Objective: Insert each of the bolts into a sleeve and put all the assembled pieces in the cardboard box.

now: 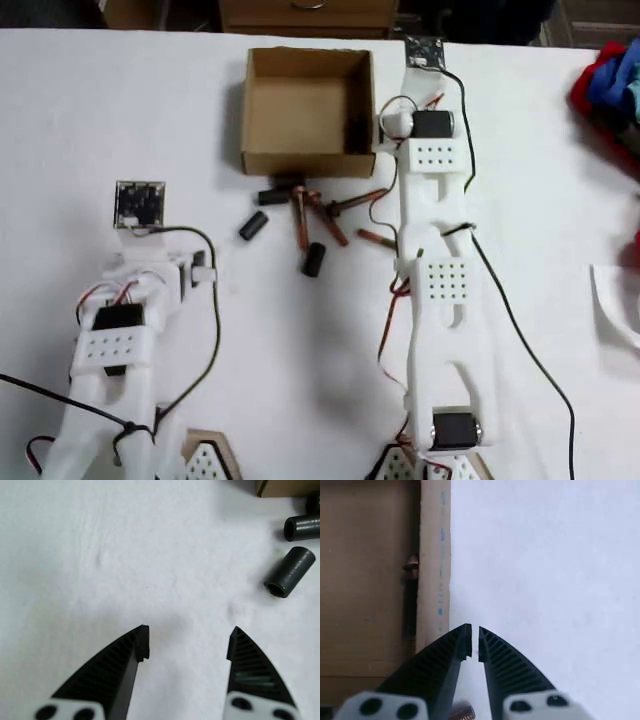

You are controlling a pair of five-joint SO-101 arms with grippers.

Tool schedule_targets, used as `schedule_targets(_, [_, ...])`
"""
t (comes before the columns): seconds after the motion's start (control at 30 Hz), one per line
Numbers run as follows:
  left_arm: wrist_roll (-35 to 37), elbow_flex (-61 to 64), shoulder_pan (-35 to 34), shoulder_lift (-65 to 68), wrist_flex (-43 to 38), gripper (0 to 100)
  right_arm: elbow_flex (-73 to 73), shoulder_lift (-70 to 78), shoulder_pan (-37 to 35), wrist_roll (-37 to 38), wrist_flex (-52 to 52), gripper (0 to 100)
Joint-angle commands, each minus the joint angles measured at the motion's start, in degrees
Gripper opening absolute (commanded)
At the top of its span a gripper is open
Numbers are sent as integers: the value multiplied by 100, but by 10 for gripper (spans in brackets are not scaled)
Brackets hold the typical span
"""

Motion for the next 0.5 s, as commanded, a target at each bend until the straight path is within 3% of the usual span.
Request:
schedule_targets(0.0, [-35,-31,-26,-26,-70,267,-62,-338,-338,26,92,19])
schedule_targets(0.2, [-35,-31,-26,-26,-70,267,-62,-338,-453,26,215,19])
schedule_targets(0.47, [-35,-31,-26,-26,-70,267,-633,-347,-13,26,435,20])
